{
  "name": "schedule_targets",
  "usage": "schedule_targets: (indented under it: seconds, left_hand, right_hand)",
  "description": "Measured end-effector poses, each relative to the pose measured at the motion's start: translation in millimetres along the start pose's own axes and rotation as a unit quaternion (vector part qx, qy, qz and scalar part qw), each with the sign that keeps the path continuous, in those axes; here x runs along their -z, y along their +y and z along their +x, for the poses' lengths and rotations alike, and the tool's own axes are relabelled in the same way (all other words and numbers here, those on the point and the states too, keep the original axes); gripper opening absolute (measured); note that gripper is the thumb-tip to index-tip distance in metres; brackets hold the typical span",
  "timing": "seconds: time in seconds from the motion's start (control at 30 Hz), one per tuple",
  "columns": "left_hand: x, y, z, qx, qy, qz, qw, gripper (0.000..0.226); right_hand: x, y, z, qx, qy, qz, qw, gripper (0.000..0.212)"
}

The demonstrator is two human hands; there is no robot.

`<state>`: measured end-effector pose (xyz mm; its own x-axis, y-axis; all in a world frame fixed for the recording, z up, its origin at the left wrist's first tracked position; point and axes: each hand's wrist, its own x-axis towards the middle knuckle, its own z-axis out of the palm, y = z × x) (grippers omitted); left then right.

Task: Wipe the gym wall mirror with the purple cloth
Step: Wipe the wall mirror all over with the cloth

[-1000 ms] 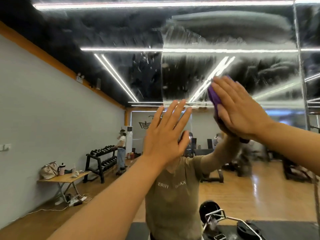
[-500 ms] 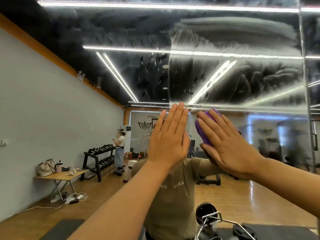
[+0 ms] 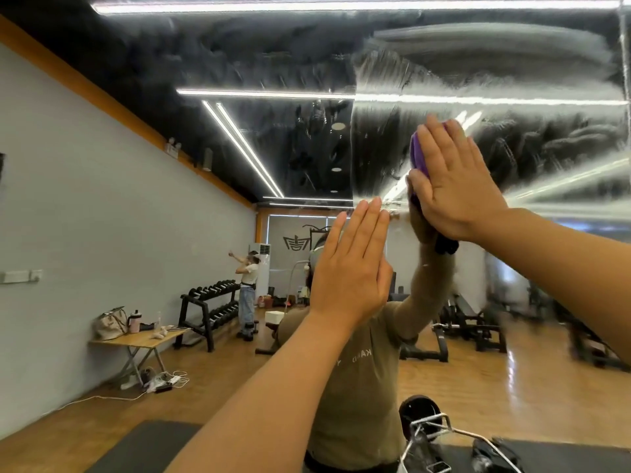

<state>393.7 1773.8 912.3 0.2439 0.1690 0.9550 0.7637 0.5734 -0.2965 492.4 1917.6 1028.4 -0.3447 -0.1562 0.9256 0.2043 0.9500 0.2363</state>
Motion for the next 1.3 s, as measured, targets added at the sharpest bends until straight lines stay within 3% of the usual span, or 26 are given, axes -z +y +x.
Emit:
schedule_targets:
  seconds: [0.23,0.33,0.6,0.7,0.83,0.93,1.13,1.3]
  left_hand:
    - [11,1,2,0.048,0.003,-0.077,0.996,0.058]
    - [12,2,1,0.044,-0.029,-0.071,0.996,0.059]
    - [22,-24,-10,-0.039,-0.040,0.028,0.998,0.058]
    - [21,-24,-9,-0.031,-0.026,0.021,0.999,0.059]
    - [22,-26,-11,-0.037,-0.019,0.018,0.999,0.059]
    - [24,-24,-12,-0.017,-0.016,-0.003,1.000,0.060]
    - [23,-24,-15,0.023,-0.023,0.011,0.999,0.062]
    - [24,-24,-17,0.029,-0.032,0.009,0.999,0.062]
  right_hand:
    - [-20,-16,-87,0.135,-0.023,-0.019,0.990,0.064]
    - [-28,-11,-132,0.201,-0.045,-0.054,0.977,0.061]
    - [-15,17,-95,0.320,-0.092,-0.083,0.939,0.058]
    - [-7,13,-50,0.292,-0.068,-0.066,0.952,0.060]
    - [1,-13,12,0.145,-0.013,0.013,0.989,0.069]
    - [-6,-34,23,0.068,0.021,0.042,0.997,0.068]
    - [-29,-37,-53,0.185,0.025,0.040,0.982,0.060]
    - [-36,-28,-134,0.304,-0.047,-0.021,0.951,0.057]
